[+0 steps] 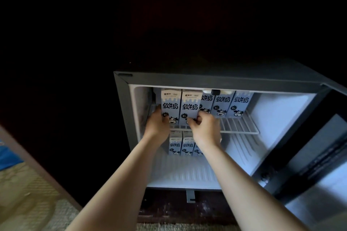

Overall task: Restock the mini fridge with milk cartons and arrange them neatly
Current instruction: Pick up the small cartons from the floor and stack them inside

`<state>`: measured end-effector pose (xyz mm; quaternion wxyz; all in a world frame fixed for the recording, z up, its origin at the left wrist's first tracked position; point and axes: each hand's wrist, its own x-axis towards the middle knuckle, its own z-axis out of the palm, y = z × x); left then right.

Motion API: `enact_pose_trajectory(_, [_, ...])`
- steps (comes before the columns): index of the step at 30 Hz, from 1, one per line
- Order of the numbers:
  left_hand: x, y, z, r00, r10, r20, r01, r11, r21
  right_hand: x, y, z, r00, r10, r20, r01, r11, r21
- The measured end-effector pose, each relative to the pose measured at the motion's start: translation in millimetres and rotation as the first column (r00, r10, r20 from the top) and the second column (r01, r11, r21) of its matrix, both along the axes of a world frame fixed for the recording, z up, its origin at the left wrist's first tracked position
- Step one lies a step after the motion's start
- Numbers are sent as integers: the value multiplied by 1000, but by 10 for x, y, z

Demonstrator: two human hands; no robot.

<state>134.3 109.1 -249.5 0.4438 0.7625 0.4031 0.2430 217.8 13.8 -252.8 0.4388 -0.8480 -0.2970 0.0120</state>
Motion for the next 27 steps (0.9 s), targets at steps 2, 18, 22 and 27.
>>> enact_pose_trajectory(2, [-4, 15, -12, 1000, 16, -8, -16, 1000, -8, -1, 0, -5, 1000, -3, 13, 3, 1000, 13])
enact_pose_trajectory(18, [-225, -351, 35, 992, 123, -20, -120, 985, 123, -172, -261, 15, 995, -91, 33, 87, 992, 93])
enact_pose_trajectory(22, [-398, -602, 122, 995, 54, -82, -41, 988, 152, -272, -505, 103, 997, -53, 60, 50, 997, 53])
enact_pose_trajectory(27, [-610, -908, 287, 973, -159, -165, 179, 977, 116, -426, -972, 309, 990, 26, 142, -15, 997, -77])
